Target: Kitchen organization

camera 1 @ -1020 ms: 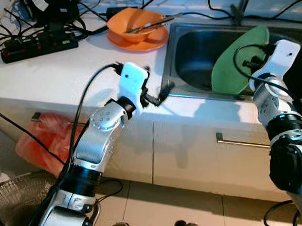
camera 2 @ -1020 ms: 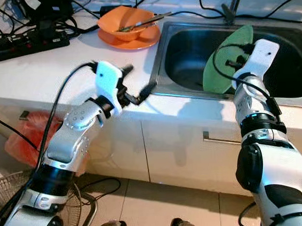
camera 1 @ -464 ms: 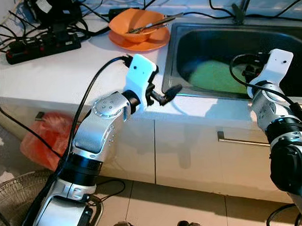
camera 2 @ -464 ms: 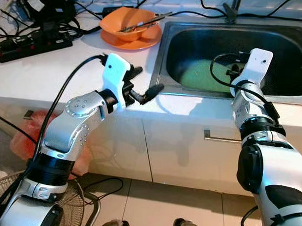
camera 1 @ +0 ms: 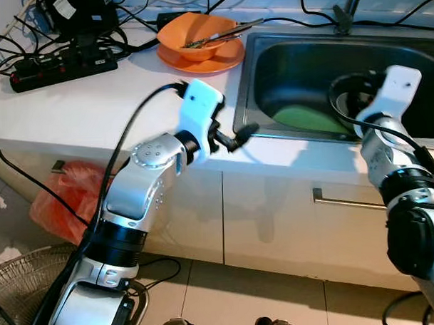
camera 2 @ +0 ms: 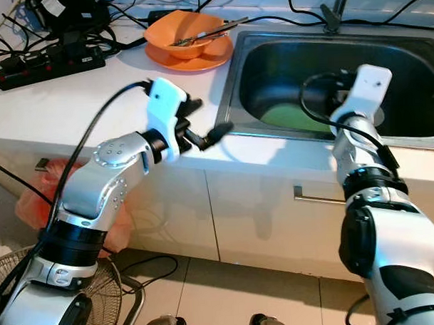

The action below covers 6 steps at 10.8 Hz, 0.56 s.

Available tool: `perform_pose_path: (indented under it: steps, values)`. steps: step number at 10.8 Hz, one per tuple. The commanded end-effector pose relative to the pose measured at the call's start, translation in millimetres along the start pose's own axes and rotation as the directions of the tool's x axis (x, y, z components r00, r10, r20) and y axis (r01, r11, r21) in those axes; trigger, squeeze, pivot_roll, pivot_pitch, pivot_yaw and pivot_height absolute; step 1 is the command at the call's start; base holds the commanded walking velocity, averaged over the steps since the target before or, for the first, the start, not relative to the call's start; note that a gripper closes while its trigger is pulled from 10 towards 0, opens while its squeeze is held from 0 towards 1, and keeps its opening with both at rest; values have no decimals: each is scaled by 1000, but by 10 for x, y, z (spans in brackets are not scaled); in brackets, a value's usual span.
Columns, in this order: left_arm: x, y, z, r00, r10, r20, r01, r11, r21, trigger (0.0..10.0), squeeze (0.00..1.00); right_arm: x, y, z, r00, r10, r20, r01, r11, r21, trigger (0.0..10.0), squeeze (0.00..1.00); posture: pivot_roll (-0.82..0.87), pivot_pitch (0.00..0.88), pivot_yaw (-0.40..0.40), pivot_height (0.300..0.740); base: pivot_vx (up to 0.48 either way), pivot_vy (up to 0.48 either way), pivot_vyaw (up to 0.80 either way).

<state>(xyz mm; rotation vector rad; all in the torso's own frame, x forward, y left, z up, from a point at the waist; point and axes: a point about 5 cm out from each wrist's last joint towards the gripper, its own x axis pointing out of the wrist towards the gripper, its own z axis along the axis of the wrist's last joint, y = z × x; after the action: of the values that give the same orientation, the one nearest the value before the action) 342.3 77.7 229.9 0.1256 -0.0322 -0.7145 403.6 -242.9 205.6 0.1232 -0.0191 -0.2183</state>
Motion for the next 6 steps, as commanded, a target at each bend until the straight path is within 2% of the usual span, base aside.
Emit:
perform_pose_path:
  steps: [1, 2, 4, 5, 6]
  values:
    - [-29, 75, 34, 998, 58, 32, -59, 998, 7, 10000, 502, 24, 97, 146, 997, 49, 60, -50, 999, 12, 10000, 1000, 158, 114, 51, 740, 0, 0, 0]
    - [-79, 173, 35, 986, 152, 73, -152, 988, -1, 10000, 1000, 18, 194, 177, 990, 114, 82, -117, 993, 26, 10000, 1000, 148, 113, 43, 740, 0, 0, 0]
    - [-136, 193, -8, 975, 201, 98, -200, 980, -23, 10000, 1000, -10, 276, 190, 980, 166, 114, -169, 985, 18, 10000, 1000, 133, 108, 32, 740, 0, 0, 0]
    - [-163, 195, -22, 967, 230, 112, -231, 973, -9, 10000, 1000, -31, 303, 215, 974, 179, 142, -184, 983, 26, 10000, 1000, 127, 106, 27, 740, 0, 0, 0]
    - [-201, 215, -50, 955, 266, 129, -266, 964, -14, 10000, 0, -71, 318, 241, 968, 182, 175, -188, 982, 17, 10000, 1000, 114, 99, 19, 740, 0, 0, 0]
